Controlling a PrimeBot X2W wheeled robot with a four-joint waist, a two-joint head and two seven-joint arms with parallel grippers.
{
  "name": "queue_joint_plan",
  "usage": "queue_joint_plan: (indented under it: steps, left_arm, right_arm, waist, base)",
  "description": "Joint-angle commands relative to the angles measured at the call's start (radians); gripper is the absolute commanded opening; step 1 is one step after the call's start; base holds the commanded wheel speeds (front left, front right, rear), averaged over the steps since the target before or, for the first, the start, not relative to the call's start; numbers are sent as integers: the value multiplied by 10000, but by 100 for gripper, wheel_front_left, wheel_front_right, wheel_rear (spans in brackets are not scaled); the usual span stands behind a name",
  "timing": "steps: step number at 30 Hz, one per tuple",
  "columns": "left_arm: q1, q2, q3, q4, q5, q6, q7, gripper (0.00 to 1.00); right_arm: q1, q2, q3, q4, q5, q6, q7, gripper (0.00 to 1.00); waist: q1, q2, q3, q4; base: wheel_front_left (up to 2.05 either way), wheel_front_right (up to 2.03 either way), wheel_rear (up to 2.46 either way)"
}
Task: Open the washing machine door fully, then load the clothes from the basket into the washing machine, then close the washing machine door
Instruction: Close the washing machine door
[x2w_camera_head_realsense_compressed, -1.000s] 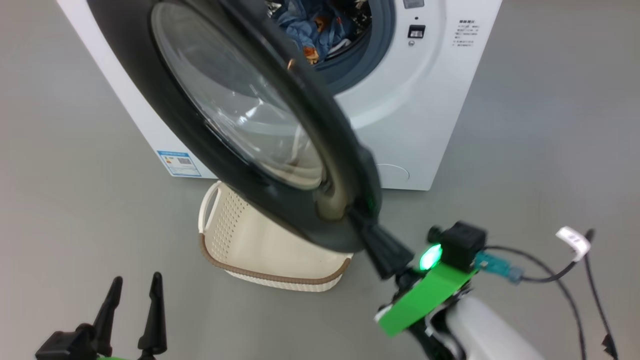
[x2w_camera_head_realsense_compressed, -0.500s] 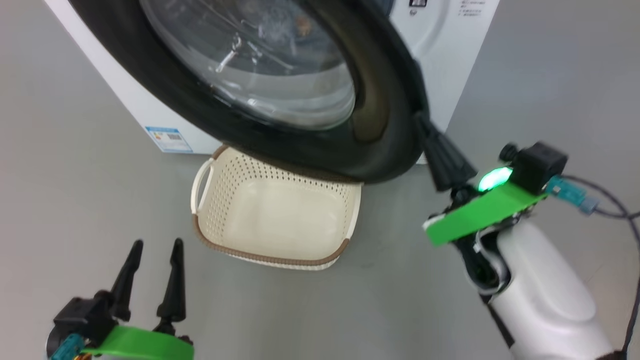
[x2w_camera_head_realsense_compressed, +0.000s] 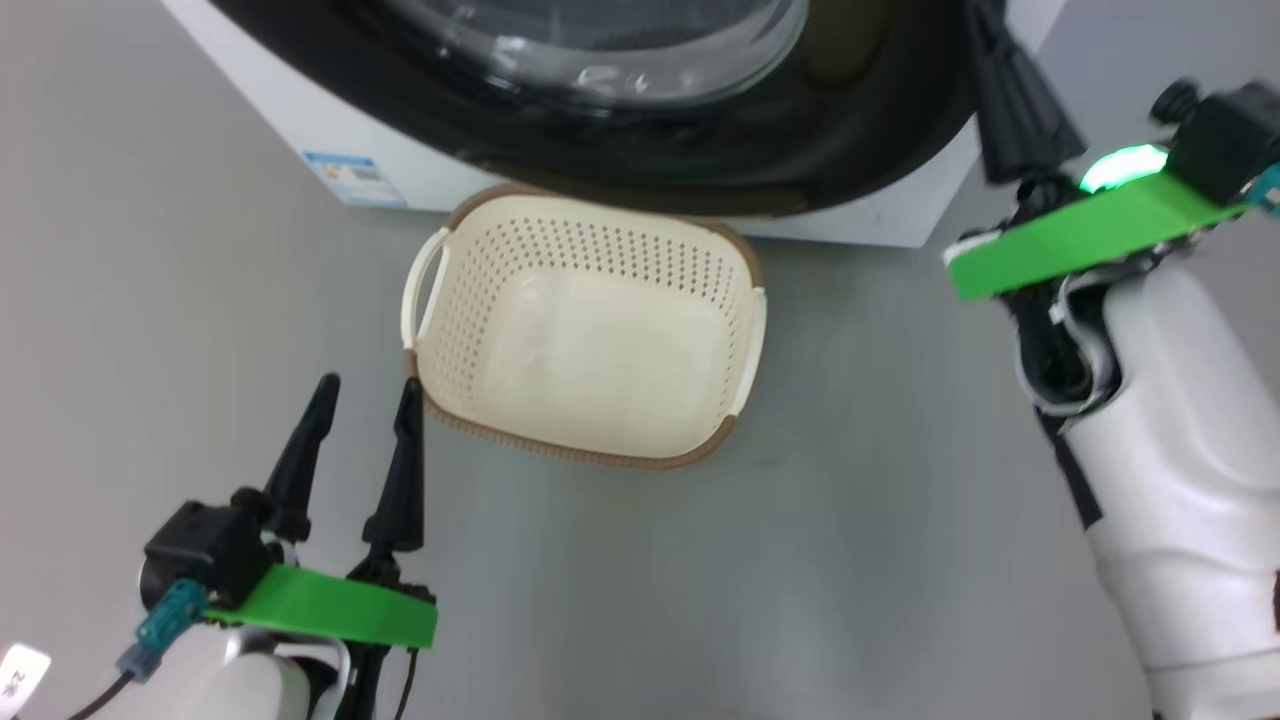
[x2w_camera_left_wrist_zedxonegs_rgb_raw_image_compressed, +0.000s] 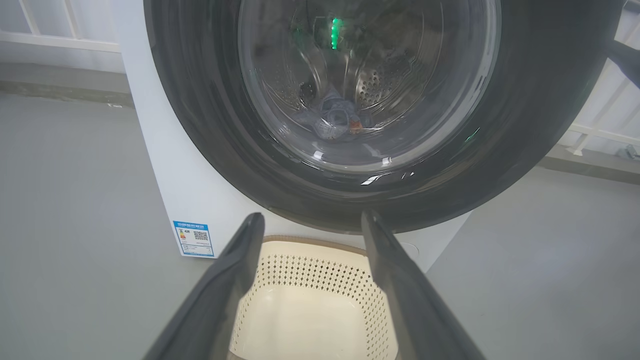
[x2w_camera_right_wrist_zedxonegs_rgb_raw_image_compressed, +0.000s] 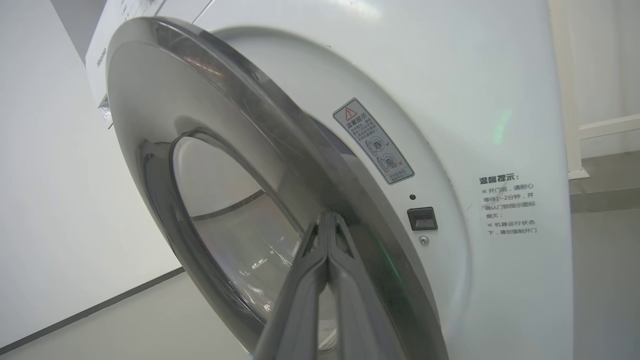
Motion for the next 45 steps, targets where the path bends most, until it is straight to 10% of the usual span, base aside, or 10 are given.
queue_joint_plan:
  steps: [1,18,30,34,36,45]
  left_arm:
    - [-305,154,283,-286,-57,-27,-65,100]
    - [-1134,-18,-132,-425,-138,-27,-65,100]
    - [-1008,109,-65,-11,-119,-27,-65,100]
    - [-772,297,11,355,-153,-27,-65,100]
    - [-626,414,118,508,-167,-27,-65,100]
    - [10,922,544,1123,-111,-27,-65,100]
  right_arm:
    - [-284,118,49,-178,-45,14,-48,0]
    - [-2137,92,-1555,174,-229,14,-48,0]
    - [-1235,147,-339,158,-71,14,-48,0]
    - [-382,96,236,124,69,14,-48,46]
    - [29,111,424,74,129,14,-48,99]
    - [1772,95,713,-19,159,14,-48,100]
  waist:
    - [0,0,376,329]
    - [0,0,1280,956]
    - [0,0,760,740]
    - [0,0,272,498]
    - [0,0,25,324]
    - [0,0,-1035,-470]
  base:
    - [0,0,0]
    - [0,0,0]
    - [0,0,0]
    - [0,0,0]
    - [0,0,0]
    - [0,0,0]
